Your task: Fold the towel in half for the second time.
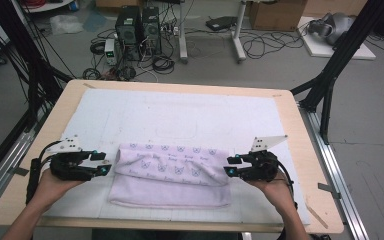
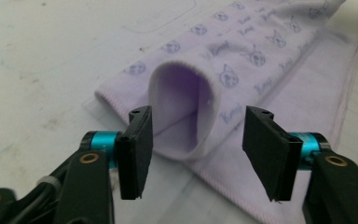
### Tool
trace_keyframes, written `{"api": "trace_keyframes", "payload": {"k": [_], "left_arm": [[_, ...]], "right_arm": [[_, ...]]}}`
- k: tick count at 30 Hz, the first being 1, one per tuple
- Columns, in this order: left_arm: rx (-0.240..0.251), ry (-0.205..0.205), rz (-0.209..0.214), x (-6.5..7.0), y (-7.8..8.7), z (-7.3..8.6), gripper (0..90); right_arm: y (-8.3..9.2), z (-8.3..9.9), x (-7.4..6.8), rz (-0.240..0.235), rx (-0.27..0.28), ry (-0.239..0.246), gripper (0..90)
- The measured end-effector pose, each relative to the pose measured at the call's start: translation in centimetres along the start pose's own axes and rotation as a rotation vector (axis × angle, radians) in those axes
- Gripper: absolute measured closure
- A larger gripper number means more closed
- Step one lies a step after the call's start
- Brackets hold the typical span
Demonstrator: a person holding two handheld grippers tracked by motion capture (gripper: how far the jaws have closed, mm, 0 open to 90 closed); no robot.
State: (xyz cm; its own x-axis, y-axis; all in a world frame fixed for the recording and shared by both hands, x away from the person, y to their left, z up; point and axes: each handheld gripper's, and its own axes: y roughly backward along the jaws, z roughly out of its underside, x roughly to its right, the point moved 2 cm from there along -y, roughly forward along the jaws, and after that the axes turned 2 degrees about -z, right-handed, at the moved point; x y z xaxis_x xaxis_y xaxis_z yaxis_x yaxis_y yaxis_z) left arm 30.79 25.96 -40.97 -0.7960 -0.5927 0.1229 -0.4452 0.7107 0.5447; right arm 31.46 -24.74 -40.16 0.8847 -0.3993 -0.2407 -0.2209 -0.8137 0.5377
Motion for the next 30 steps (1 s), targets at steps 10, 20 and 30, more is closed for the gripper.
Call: {"api": "trace_keyframes", "payload": {"k": [10, 20, 30], "left_arm": [[-0.037, -0.037, -0.015, -0.4, -3.2, -2.8, 37.2], [-0.073, -0.082, 0.057, -0.1, -4.2, -2.3, 82.2], [-0.03, -0.095, 0.089, 2.6, 1.1, 1.1, 77.9]], "right_arm": [[-2.6, -0.5, 0.1, -0.043, -0.063, 0.009, 46.6], [-3.2, 0.0, -0.4, -0.065, -0.136, 0.027, 65.5], [-0.7, 0.2, -3.3, -0.148, -0.097, 0.077, 75.9]]}}
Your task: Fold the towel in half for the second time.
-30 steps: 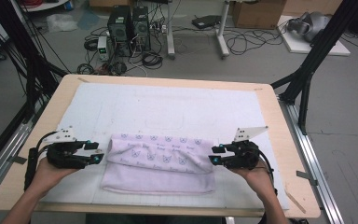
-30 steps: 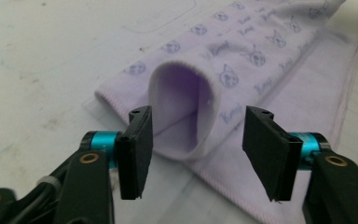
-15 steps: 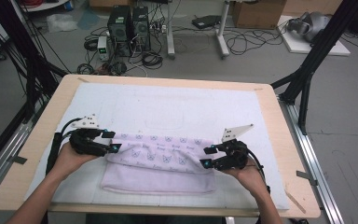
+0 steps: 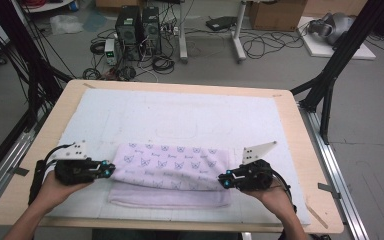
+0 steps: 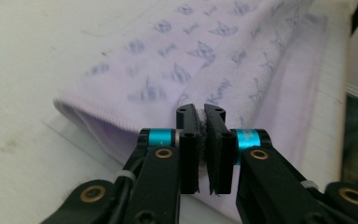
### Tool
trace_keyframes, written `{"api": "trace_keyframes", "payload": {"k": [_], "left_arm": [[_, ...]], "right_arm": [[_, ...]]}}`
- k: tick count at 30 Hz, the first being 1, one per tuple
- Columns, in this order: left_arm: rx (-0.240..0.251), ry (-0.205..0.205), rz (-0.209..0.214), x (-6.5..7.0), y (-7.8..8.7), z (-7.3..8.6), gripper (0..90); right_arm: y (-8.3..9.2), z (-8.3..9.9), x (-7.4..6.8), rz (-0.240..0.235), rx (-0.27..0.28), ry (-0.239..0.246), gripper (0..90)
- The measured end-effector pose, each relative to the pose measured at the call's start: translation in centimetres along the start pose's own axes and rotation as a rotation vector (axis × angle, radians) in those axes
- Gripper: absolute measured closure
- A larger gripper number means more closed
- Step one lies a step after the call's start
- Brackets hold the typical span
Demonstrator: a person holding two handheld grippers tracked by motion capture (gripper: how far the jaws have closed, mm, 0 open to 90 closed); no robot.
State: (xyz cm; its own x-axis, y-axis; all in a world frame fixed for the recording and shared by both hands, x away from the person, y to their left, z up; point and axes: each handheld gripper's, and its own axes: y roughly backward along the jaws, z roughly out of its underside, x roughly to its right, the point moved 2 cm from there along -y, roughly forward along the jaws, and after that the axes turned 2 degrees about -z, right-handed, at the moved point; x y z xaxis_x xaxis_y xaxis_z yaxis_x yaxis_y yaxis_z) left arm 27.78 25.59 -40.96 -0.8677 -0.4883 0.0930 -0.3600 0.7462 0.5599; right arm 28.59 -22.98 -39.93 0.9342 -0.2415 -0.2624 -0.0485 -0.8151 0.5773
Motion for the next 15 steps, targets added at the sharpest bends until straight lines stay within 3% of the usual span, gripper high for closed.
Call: {"api": "trace_keyframes", "payload": {"k": [2, 5, 9, 15], "left_arm": [[-0.008, -0.003, 0.013, 0.6, 0.5, 0.6, 69.9], [-0.013, 0.002, -0.008, 0.7, 0.7, 0.5, 59.8], [-0.006, -0.001, -0.006, 0.7, 0.1, 0.1, 59.0], [-0.077, -0.016, 0.016, 0.9, -2.0, 1.2, 59.6]], "right_arm": [[0.6, 0.1, -0.5, -0.007, 0.029, -0.006, 69.9], [1.1, 0.1, -0.4, 0.019, 0.06, -0.013, 65.7], [-0.3, 0.1, -0.2, 0.04, 0.02, 0.003, 63.9], [-2.3, 1.7, -0.2, 0.053, -0.041, 0.038, 62.5]]}}
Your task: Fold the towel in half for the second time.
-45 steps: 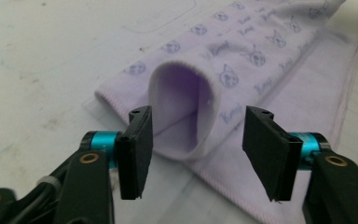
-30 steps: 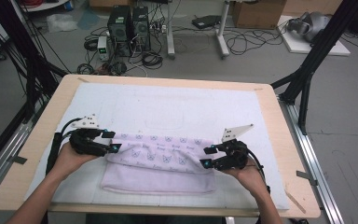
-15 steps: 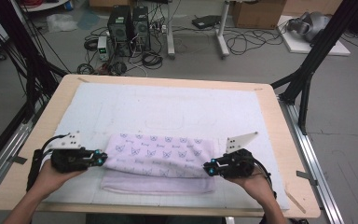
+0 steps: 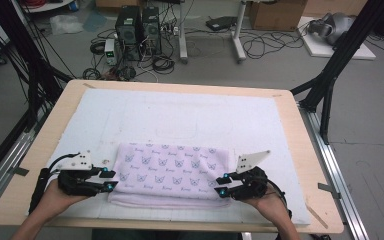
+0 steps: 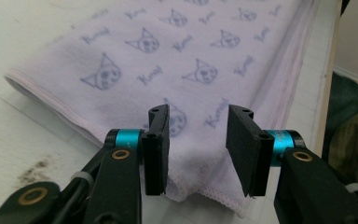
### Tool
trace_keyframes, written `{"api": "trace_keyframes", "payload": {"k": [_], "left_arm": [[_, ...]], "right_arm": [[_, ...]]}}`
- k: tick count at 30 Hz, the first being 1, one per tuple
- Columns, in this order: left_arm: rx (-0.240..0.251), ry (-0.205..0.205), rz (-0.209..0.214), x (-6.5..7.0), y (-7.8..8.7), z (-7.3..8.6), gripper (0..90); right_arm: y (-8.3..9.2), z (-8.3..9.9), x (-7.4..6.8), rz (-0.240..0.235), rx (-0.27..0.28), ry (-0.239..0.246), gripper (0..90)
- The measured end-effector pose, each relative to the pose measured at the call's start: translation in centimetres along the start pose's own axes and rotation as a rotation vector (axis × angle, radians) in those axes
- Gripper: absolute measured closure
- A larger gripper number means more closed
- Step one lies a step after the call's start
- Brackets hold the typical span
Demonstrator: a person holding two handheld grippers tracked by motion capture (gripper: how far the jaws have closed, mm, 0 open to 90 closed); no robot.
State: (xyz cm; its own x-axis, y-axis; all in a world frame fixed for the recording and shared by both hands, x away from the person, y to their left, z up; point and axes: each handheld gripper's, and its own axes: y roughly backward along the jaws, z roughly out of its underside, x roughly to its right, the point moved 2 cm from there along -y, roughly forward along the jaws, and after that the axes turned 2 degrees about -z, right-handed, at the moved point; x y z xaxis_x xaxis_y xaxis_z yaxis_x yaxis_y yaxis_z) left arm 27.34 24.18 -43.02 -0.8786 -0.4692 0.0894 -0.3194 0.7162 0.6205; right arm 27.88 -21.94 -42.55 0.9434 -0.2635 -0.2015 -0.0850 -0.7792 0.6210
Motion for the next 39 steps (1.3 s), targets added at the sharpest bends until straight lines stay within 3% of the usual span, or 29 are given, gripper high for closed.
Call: {"api": "trace_keyframes", "payload": {"k": [5, 6, 9, 12, 16, 21, 25, 27, 28, 30, 33, 36, 39], "left_arm": [[-0.064, -0.01, -0.004, 0.4, -1.4, 1.3, 58.3], [-0.056, -0.015, -0.01, 0.4, -1.5, 1.4, 58.7], [-0.055, -0.025, -0.035, 0.5, -1.5, 1.4, 67.9], [-0.059, -0.04, -0.038, 0.5, -1.4, 1.1, 83.2], [-0.037, -0.042, -0.05, 0.6, -0.7, 0.6, 86.2], [0.018, -0.057, -0.065, 1.8, 1.1, -0.6, 86.4], [0.018, -0.078, -0.051, 3.3, 1.8, -0.3, 86.4], [-0.001, -0.072, -0.024, 3.6, 1.4, 0.5, 85.6], [-0.016, -0.066, -0.016, 3.6, 1.2, 0.8, 80.4], [-0.017, -0.047, -0.017, 3.4, 0.9, 1.1, 69.3], [-0.001, -0.041, -0.011, 3.1, 0.6, 0.7, 66.6], [-0.007, -0.055, 0.001, 3.2, -0.1, 0.3, 65.8], [-0.042, -0.07, 0.01, 3.4, -1.1, 0.6, 62.4]], "right_arm": [[-1.4, 1.7, 0.1, 0.005, -0.091, 0.011, 61.2], [-1.6, 2.0, 0.1, 0.007, -0.095, 0.011, 61.4], [-1.4, 2.1, 0.1, 0.004, -0.084, 0.009, 70.3], [-1.2, 2.1, 0.2, 0.009, -0.082, 0.008, 83.7], [-0.4, 1.6, 0.1, 0.011, -0.049, 0.003, 86.3], [1.6, 0.4, -0.1, 0.029, 0.011, 0.014, 86.8], [2.5, 0.2, -1.0, 0.026, 0.026, 0.037, 86.8], [2.3, 1.0, -1.4, -0.005, 0.015, 0.028, 86.5], [2.0, 1.5, -1.5, -0.035, -0.001, 0.01, 85.1], [1.3, 2.2, -1.3, -0.036, -0.014, -0.007, 78.7], [1.3, 2.3, -0.9, -0.037, 0.051, -0.04, 75.6], [0.9, 2.0, -0.8, -0.027, 0.041, -0.025, 73.0], [0.0, 2.3, -1.1, -0.02, -0.019, 0.009, 65.2]]}}
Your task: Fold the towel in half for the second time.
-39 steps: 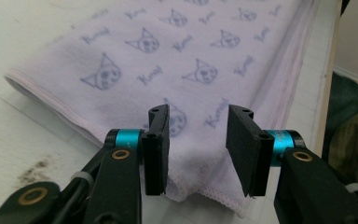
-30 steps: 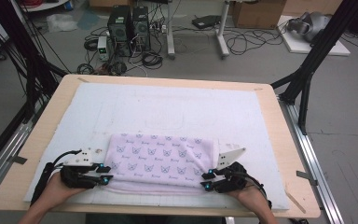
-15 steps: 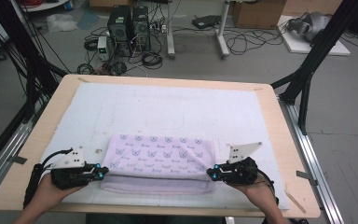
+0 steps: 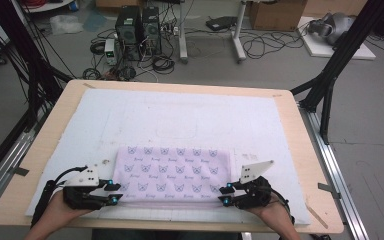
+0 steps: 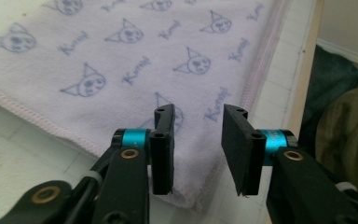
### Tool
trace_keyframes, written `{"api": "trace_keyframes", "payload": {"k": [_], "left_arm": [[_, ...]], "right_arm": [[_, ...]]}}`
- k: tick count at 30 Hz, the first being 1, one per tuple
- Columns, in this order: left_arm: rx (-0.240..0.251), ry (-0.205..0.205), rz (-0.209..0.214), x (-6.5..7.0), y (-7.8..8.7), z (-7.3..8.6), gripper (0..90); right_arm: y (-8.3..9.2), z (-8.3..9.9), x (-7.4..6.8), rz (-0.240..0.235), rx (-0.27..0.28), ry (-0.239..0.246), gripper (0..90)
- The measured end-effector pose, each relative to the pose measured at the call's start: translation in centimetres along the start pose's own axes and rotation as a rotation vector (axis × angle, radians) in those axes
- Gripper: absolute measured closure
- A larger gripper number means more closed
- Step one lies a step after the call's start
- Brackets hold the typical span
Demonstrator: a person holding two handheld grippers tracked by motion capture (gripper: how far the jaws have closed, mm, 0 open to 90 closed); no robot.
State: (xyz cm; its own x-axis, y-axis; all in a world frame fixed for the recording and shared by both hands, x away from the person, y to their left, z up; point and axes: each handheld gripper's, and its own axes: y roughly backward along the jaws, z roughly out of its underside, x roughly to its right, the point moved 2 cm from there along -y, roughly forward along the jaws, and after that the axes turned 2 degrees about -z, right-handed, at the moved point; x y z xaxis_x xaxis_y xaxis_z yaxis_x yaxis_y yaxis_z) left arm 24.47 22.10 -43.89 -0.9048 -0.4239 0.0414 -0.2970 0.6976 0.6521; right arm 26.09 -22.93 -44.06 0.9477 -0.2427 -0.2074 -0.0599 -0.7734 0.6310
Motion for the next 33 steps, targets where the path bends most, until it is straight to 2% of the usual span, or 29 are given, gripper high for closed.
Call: {"api": "trace_keyframes", "payload": {"k": [1, 3, 6, 7, 8, 15, 17, 19, 20, 21, 22, 23, 24, 28, 29, 30, 33], "left_arm": [[-0.013, -0.003, 0.001, 0.0, -0.2, 0.2, 62.5], [-0.026, -0.007, -0.003, 0.2, -0.6, 0.7, 63.5], [-0.01, -0.009, -0.017, 0.1, -0.6, 1.0, 76.2], [-0.011, -0.011, -0.017, 0.0, -0.5, 0.9, 80.4], [-0.008, -0.012, -0.02, 0.0, -0.4, 0.9, 83.3], [0.037, -0.009, -0.027, 0.2, 1.3, 0.5, 85.0], [0.026, -0.008, -0.014, 0.4, 1.1, 0.9, 84.9], [0.011, -0.009, -0.007, 0.5, 0.8, 1.2, 83.3], [0.006, 0.009, 0.004, 0.5, 0.3, 1.5, 76.4], [0.006, 0.009, 0.004, 0.5, 0.3, 1.5, 73.2], [0.016, 0.015, 0.004, 0.4, 0.4, 1.4, 69.8], [0.016, 0.015, 0.004, 0.4, 0.4, 1.4, 67.7], [0.03, 0.024, -0.001, 0.2, 0.7, 1.1, 66.2], [0.052, 0.022, -0.015, -0.2, 1.3, 0.6, 63.3], [0.057, 0.024, -0.024, -0.4, 1.5, 0.4, 63.3], [0.072, 0.028, -0.033, -0.7, 1.7, 0.1, 62.0], [0.086, 0.034, -0.049, -1.2, 1.9, -0.2, 61.0]], "right_arm": [[-0.2, 0.2, -0.2, 0.015, -0.022, 0.019, 64.0], [-0.5, 0.6, -0.3, 0.03, -0.048, 0.026, 64.9], [-0.6, 0.9, -0.3, 0.035, -0.052, 0.022, 77.3], [-0.6, 0.9, -0.2, 0.022, -0.054, 0.016, 83.6], [-0.5, 0.8, -0.2, 0.021, -0.047, 0.013, 86.2], [1.4, -0.1, -1.1, 0.021, 0.024, 0.027, 87.6], [1.4, 0.3, -1.6, 0.001, 0.016, 0.024, 87.5], [1.1, 0.6, -1.6, -0.013, -0.001, 0.021, 86.8], [0.2, 1.3, -1.3, -0.027, -0.021, -0.018, 74.6], [0.2, 1.3, -1.3, -0.027, -0.021, -0.018, 74.6], [0.4, 1.3, -1.1, -0.038, 0.021, -0.03, 71.5], [0.4, 1.3, -1.1, -0.038, 0.021, -0.03, 71.5], [1.0, 0.8, -0.9, -0.03, 0.058, -0.027, 69.8], [1.7, 0.0, -0.2, 0.004, 0.084, -0.035, 66.7], [1.7, 0.0, -0.2, 0.004, 0.084, -0.035, 66.7], [1.7, -0.3, 0.2, 0.021, 0.089, -0.03, 62.9], [1.7, -0.7, 0.8, 0.048, 0.089, -0.025, 61.9]]}}
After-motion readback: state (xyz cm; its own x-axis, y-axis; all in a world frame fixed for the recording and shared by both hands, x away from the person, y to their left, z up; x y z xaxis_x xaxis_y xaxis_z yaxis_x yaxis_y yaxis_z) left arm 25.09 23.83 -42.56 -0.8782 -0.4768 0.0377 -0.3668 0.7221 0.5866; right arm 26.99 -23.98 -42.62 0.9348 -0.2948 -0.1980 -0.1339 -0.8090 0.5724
